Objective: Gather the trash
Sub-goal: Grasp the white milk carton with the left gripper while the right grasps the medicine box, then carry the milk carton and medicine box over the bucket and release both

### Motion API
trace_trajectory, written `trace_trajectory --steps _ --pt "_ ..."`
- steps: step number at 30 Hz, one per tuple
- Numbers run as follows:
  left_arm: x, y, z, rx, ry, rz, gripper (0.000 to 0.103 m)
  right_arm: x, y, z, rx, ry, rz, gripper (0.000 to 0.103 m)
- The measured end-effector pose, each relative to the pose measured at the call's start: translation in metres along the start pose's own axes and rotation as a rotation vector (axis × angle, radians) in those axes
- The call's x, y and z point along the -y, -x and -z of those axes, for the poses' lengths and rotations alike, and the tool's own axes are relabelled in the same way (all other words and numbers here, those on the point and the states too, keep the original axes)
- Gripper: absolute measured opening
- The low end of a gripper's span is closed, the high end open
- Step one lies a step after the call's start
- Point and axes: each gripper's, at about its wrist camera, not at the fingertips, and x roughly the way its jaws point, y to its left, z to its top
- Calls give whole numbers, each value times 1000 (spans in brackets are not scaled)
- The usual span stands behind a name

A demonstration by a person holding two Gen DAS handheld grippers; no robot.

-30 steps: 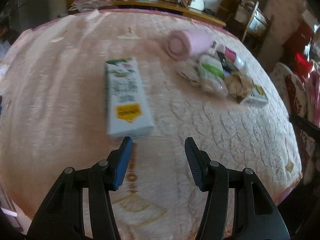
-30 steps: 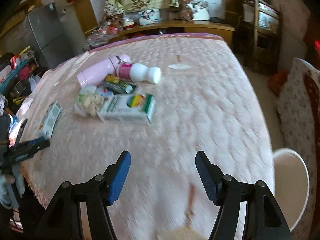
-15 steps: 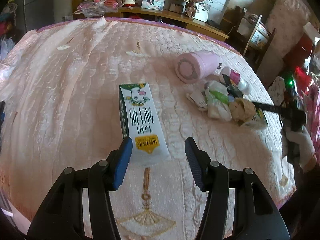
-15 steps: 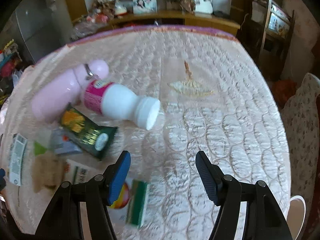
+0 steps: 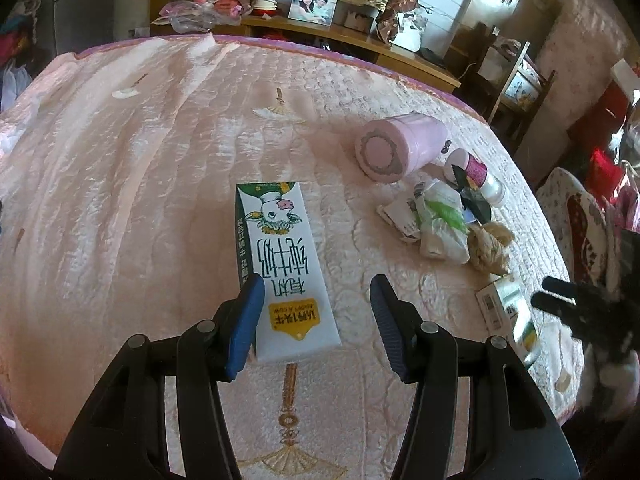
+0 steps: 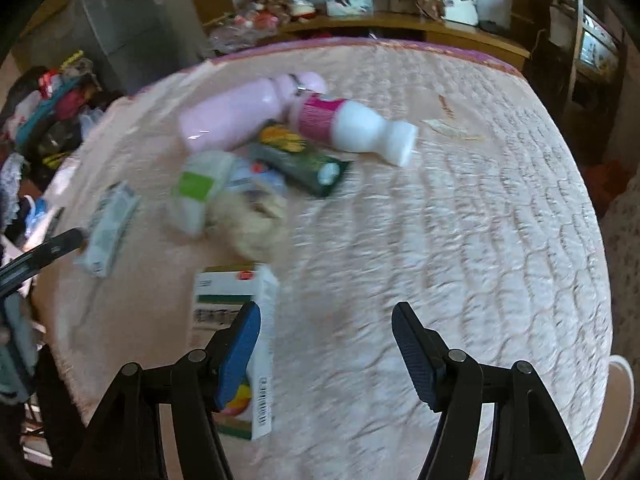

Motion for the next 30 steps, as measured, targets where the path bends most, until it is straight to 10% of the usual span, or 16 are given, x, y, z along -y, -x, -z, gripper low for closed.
trace_trajectory --steps 21,30 --pt "-9 -55 -14 -56 33 -125 57 -66 -38 5 -23 34 52 75" --pt "11 -42 3 -28 -24 -97 51 -68 -39 14 -28 55 48 50"
